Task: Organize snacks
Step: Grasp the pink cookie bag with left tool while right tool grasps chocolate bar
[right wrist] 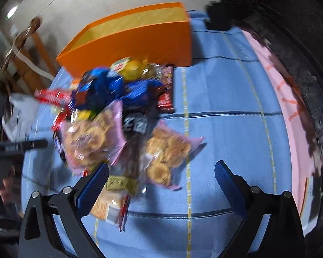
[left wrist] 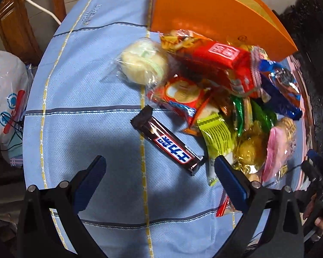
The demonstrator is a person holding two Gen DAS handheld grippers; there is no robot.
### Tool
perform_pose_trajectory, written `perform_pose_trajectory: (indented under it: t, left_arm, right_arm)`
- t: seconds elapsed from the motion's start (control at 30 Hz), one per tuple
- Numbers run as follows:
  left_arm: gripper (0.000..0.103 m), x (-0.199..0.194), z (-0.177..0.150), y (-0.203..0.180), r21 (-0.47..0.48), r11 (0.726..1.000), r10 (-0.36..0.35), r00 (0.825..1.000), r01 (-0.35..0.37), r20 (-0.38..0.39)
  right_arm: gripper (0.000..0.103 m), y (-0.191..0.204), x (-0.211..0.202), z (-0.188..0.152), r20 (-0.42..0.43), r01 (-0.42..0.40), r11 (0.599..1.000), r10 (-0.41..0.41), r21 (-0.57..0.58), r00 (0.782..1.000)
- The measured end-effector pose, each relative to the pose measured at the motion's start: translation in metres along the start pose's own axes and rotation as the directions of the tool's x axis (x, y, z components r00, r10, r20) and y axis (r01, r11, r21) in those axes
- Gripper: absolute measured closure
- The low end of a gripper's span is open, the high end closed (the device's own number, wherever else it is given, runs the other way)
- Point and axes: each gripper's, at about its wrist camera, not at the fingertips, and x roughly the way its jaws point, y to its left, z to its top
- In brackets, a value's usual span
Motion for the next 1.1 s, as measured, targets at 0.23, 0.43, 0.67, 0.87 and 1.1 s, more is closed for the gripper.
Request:
perform_pose_trajectory:
  t: [0.23, 0.43, 0.67, 0.87, 1.1]
  left_arm:
    - [0.005, -0.008, -0.005, -0.011, 0.037, 0.998, 0.041, 0.999, -0.042, 0.028]
    - [0.005, -0.009, -0.009, -0.022, 0.044, 0.998, 0.048, 0.999, -0.049, 0.016]
    - [0.005, -0.010, -0.008, -0.038, 0.057, 0.996, 0.067, 0.998, -0.067, 0.017]
    - [0.005, -0.039, -0.007, -0.088, 0.210, 0.977, 0.000, 0.992, -0.026, 0.124]
    - [0.005, -0.032, -0.020, -0.181, 0.525, 0.850, -0.097, 0.991, 0.035, 0.089]
  right_arm:
    - [0.004, 0.024, 0.029, -0.004, -0.059, 0.074, 0.994, -0.079, -0.082, 0.995]
    - [0.004, 0.021, 0.051, 0.001, -0.110, 0.007, 1.000, -0.006, 0.008, 0.994]
    - [0.052, 0.027, 0.062, 0.003, -0.184, -0.014, 0.998, 0.002, -0.066, 0.983]
    - [0.052, -0.024, 0.019, 0.006, -0.170, -0.129, 0.991, 0.131, 0.026, 0.977]
    - [0.052, -0.075, 0.005, -0.004, -0.158, -0.205, 0.961, 0.236, 0.187, 0.959]
